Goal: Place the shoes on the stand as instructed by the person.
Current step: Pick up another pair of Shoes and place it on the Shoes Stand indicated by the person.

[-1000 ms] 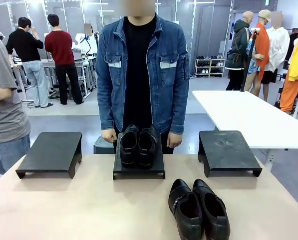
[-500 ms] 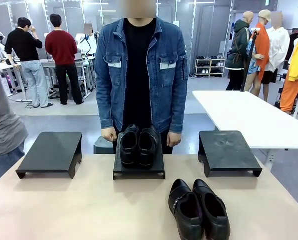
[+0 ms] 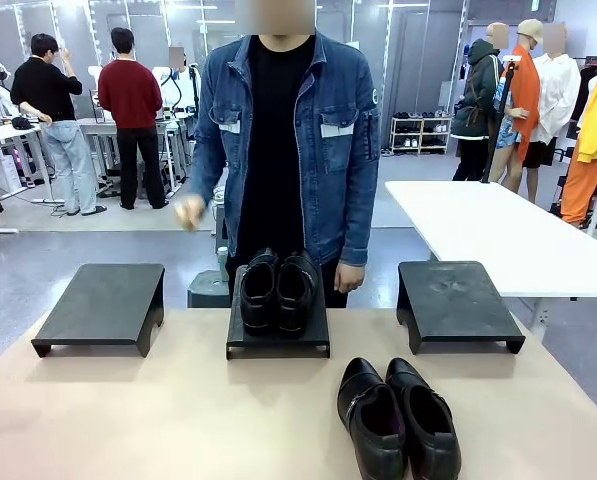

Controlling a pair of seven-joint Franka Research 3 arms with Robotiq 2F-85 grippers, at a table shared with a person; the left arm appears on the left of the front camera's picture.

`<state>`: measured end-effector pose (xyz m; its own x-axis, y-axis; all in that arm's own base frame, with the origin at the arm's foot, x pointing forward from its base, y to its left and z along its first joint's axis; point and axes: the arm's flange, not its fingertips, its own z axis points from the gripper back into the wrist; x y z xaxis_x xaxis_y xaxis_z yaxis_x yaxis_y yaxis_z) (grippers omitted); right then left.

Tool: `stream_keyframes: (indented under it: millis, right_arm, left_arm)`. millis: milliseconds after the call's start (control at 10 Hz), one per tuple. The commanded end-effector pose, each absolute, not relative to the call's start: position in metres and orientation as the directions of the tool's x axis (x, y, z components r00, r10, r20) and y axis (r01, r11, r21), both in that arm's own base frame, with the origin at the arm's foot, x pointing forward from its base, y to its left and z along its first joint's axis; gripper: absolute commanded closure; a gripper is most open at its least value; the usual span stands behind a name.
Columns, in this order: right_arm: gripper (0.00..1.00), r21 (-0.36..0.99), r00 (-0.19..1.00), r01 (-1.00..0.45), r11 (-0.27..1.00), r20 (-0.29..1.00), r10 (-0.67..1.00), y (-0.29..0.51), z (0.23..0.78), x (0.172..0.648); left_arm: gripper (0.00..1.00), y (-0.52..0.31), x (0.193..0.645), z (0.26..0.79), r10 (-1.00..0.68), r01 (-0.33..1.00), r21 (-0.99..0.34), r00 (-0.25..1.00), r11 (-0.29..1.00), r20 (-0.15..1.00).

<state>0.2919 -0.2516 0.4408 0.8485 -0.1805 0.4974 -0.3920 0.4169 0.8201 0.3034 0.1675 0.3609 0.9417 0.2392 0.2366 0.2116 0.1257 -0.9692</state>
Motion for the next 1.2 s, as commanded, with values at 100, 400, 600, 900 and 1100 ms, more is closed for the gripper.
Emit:
stream_keyframes:
  millis: [100, 400, 600, 900, 1100]
  right_arm:
    - [0.0, 0.818, 0.843, -0.402, 0.411, 0.506, -0.183, -0.2525, 0.4428, 0.2914]
    - [0.0, 0.818, 0.843, -0.402, 0.411, 0.506, -0.183, -0.2525, 0.4428, 0.2914]
    - [0.0, 0.818, 0.843, -0.402, 0.411, 0.506, -0.183, -0.2525, 0.4428, 0.2914]
    - [0.0, 0.818, 0.843, -0.402, 0.411, 0.506, -0.183, -0.2525, 0.4428, 0.2914]
    - [0.0, 0.818, 0.843, -0.402, 0.411, 0.506, -0.183, -0.2525, 0.4428, 0.2914]
  left_arm:
    - [0.08, 0.1658, 0.3001, 0.3643, 0.24, 0.229, -0.966, 0.937, 0.123, 0.253]
    - [0.08, 0.1658, 0.3001, 0.3643, 0.24, 0.229, -0.966, 0.937, 0.123, 0.253]
    - [0.08, 0.1658, 0.3001, 0.3643, 0.24, 0.229, -0.966, 0.937, 0.123, 0.253]
    - [0.08, 0.1658, 0.3001, 0.3643, 0.24, 0.229, -0.966, 0.937, 0.123, 0.253]
    - [0.08, 0.1658, 0.3001, 0.3643, 0.24, 0.229, -0.966, 0.937, 0.123, 0.253]
